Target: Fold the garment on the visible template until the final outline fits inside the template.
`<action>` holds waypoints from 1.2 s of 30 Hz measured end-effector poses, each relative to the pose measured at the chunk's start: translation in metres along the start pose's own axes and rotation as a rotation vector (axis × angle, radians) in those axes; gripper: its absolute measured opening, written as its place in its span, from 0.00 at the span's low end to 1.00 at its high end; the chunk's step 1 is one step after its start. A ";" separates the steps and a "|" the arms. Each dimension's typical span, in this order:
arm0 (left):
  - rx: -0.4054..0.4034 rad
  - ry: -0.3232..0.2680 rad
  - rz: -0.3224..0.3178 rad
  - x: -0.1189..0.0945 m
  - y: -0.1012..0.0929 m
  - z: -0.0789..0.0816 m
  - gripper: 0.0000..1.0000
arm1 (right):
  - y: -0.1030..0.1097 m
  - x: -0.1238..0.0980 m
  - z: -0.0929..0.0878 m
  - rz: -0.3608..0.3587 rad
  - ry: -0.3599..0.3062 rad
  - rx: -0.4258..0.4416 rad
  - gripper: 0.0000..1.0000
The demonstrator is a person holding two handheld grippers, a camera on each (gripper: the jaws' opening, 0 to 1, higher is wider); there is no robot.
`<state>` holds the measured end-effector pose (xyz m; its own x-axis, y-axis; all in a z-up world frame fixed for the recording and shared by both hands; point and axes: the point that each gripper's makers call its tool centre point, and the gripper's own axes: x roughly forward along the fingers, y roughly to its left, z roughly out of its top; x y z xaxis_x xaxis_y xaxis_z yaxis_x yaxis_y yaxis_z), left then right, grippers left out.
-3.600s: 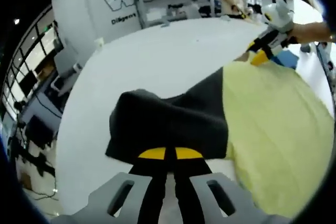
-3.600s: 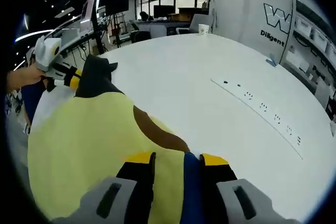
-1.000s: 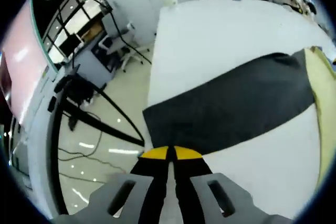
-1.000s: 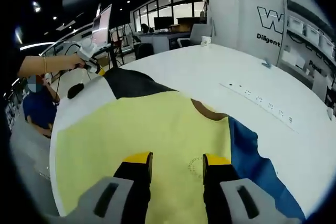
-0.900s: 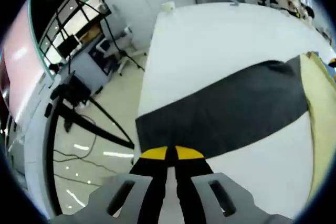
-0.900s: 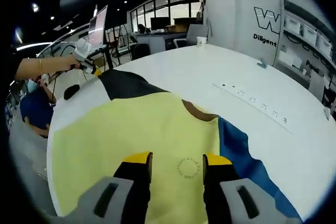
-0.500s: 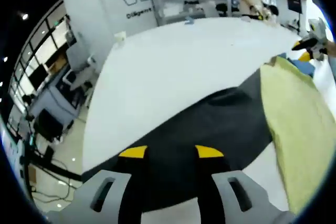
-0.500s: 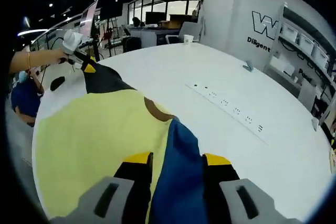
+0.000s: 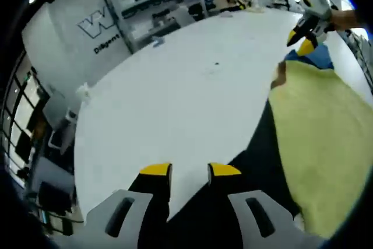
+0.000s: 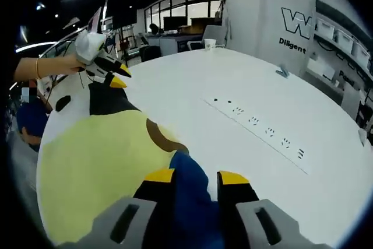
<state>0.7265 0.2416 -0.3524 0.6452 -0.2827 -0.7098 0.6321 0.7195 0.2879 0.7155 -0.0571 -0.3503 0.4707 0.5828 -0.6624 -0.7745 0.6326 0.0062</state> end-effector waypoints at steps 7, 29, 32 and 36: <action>0.182 0.061 -0.176 0.021 -0.024 0.018 0.18 | -0.005 0.011 -0.017 -0.002 0.042 0.006 0.23; 0.218 0.103 -0.384 0.018 -0.061 -0.006 0.00 | 0.019 0.019 -0.032 0.008 0.063 0.071 0.07; 0.183 0.102 -0.404 0.020 -0.059 -0.008 0.00 | 0.016 0.017 -0.030 0.016 0.069 0.057 0.05; 0.086 0.099 -0.417 0.025 -0.053 -0.012 0.00 | 0.013 0.020 -0.031 0.017 0.071 0.048 0.04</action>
<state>0.7037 0.2041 -0.3928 0.2855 -0.4726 -0.8337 0.8659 0.5000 0.0131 0.7020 -0.0528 -0.3864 0.4253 0.5566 -0.7136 -0.7602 0.6476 0.0521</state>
